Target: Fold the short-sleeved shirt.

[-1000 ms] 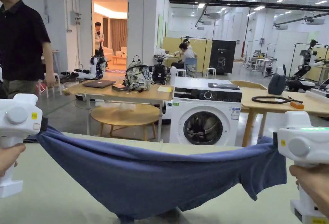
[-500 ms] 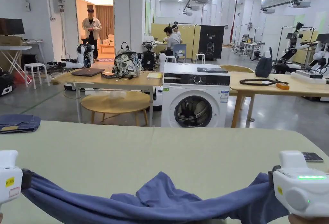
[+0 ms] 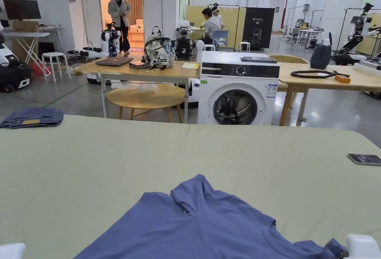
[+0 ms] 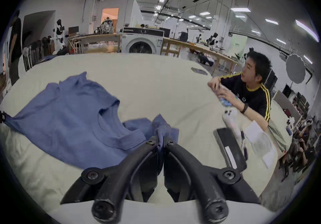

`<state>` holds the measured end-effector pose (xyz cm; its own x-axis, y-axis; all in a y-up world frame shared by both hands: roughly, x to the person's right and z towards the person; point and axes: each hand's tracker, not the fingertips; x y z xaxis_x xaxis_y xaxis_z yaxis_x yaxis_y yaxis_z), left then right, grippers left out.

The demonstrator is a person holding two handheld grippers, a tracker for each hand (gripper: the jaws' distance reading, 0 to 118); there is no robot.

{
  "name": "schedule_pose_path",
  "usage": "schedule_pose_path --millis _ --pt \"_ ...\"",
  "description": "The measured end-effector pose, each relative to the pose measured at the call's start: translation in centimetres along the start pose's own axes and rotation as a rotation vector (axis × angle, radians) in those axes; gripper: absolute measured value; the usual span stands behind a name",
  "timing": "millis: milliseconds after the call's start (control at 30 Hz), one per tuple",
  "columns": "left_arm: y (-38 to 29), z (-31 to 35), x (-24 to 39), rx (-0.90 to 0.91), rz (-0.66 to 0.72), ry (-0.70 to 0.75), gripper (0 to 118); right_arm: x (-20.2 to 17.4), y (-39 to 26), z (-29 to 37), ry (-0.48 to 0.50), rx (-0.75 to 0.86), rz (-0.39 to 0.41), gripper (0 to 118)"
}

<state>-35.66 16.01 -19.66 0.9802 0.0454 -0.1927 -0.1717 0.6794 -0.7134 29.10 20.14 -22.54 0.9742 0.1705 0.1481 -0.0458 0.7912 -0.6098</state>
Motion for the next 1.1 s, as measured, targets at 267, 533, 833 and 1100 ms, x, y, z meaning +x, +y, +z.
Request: schedule_pose_path --millis 267,533,833,1100 --pt "0.3 -0.1 -0.4 0.087 0.036 0.099 55 -2.6 -1.2 1.8 -0.02 0.058 0.025 74" --pt "3.2 2.4 6.4 0.224 -0.051 -0.061 65 -8.4 1.9 4.4 0.104 0.23 -0.032 75" --pt "5.0 5.7 16.6 0.422 -0.181 -0.079 12 -14.5 5.4 7.0 0.163 0.383 -0.085 13" --pt "6.4 6.5 18.6 0.478 -0.173 -0.051 0 -15.7 6.9 7.9 0.175 0.395 -0.111 0"
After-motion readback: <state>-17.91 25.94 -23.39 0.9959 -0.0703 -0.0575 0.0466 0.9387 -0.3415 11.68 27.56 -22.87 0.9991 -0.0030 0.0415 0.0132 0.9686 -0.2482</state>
